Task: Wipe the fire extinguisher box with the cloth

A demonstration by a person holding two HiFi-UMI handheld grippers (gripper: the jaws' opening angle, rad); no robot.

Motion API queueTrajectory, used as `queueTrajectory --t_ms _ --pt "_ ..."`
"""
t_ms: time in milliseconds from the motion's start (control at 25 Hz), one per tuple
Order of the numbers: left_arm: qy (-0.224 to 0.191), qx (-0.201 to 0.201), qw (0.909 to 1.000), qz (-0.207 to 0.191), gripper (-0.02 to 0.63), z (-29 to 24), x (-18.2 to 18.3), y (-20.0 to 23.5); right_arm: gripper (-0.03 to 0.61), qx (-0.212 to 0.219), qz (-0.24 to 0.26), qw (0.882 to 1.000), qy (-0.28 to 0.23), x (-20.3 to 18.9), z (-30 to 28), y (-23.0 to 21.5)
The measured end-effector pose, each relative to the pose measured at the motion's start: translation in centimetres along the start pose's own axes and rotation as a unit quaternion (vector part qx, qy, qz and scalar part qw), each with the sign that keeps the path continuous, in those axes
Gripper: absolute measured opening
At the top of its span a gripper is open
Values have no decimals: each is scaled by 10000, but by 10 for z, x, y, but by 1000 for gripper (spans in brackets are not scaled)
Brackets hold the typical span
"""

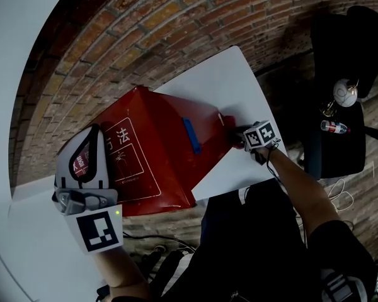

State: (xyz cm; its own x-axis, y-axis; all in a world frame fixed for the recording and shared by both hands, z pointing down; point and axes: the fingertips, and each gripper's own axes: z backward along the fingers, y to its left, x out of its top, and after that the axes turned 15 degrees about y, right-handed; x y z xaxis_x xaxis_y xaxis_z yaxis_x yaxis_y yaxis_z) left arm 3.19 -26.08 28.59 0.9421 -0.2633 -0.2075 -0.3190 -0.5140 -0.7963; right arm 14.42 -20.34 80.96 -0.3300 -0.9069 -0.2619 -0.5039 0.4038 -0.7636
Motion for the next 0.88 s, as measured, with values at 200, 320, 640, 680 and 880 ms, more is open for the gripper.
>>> queueTrajectory --t_ms 200,320,640,680,880 --pt "-13 -2 10000 -16 20 0 0 0 61 43 -52 10000 -18 -6 2 4" --pt "-24 3 10000 -13 20 0 1 0 61 115 -55 9999 -48 -5 5 10" --pt "-7 -2 10000 -49 20 0 1 0 61 372 -94 9991 -160 -4 15 25" --pt "-17 -2 10000 -54 20 0 1 0 61 442 -131 9988 -187 -4 16 27" --pt "-18 -1 10000 -54 20 0 1 1 61 699 -207 9970 -249 -1 25 38"
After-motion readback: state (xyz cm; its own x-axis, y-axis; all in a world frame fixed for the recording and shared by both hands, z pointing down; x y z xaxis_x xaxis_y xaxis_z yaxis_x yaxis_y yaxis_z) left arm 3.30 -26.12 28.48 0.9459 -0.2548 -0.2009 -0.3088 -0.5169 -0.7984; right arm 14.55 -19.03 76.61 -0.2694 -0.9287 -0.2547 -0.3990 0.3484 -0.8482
